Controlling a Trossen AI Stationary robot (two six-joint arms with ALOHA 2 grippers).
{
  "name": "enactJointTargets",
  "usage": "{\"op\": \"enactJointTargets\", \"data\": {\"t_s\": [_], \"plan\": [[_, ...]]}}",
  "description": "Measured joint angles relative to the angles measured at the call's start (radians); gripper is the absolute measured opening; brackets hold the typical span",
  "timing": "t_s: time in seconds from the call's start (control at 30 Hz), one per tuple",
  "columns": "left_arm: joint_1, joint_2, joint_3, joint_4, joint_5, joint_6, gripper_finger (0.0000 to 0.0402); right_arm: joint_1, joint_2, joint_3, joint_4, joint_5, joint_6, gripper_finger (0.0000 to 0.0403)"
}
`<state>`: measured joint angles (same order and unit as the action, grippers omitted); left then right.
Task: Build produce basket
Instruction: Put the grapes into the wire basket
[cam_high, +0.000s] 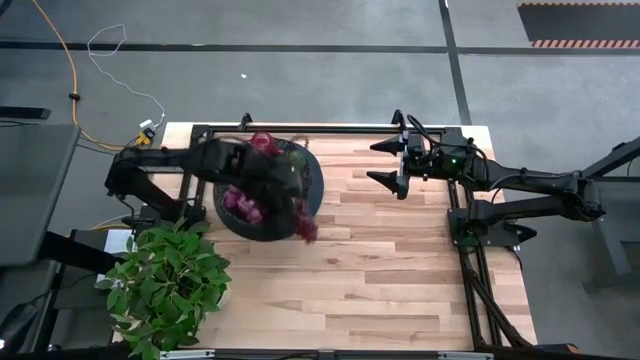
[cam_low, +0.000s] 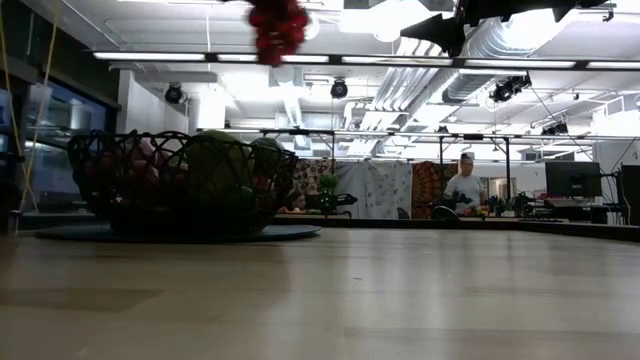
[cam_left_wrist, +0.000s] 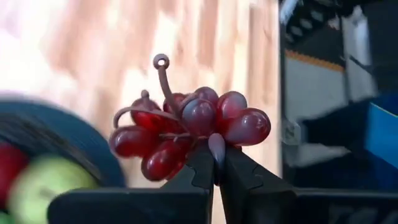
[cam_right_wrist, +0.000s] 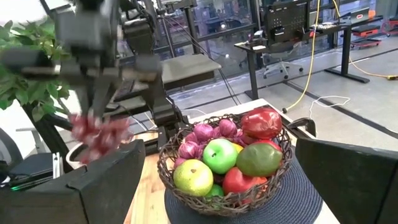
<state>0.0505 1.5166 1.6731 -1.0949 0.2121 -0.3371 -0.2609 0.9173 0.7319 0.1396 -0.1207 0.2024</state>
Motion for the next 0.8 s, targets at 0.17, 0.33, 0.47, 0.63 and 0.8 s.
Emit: {"op": "enactJointTargets", "data": {"t_s": [0.17,0.33,0.47,0.63,0.8], "plan": [[0.057,0.000,0.105,0.026,-0.092,0.177,0.0000,0.000,0.000,0.000,0.012,-0.001,0.005,0.0397],[0.118,-0.022,0.109,0.148,-0.115,0.260,0.0000,0.000,0.000,0.000,0.066,-0.004,0.042,0.0397],[0.167,-0.063,0.059,0.224,-0.121,0.296,0.0000,0.000,0.000,0.000,0.113,-0.020,0.058,0.0397],[0.227,-0.129,-0.051,0.323,-0.117,0.291,0.0000,0.000,0.000,0.000,0.143,-0.039,0.053,0.0397],[0.262,-0.220,-0.206,0.495,-0.084,0.253,0.0000,0.000,0.000,0.000,0.157,-0.039,0.051,0.0397]]}}
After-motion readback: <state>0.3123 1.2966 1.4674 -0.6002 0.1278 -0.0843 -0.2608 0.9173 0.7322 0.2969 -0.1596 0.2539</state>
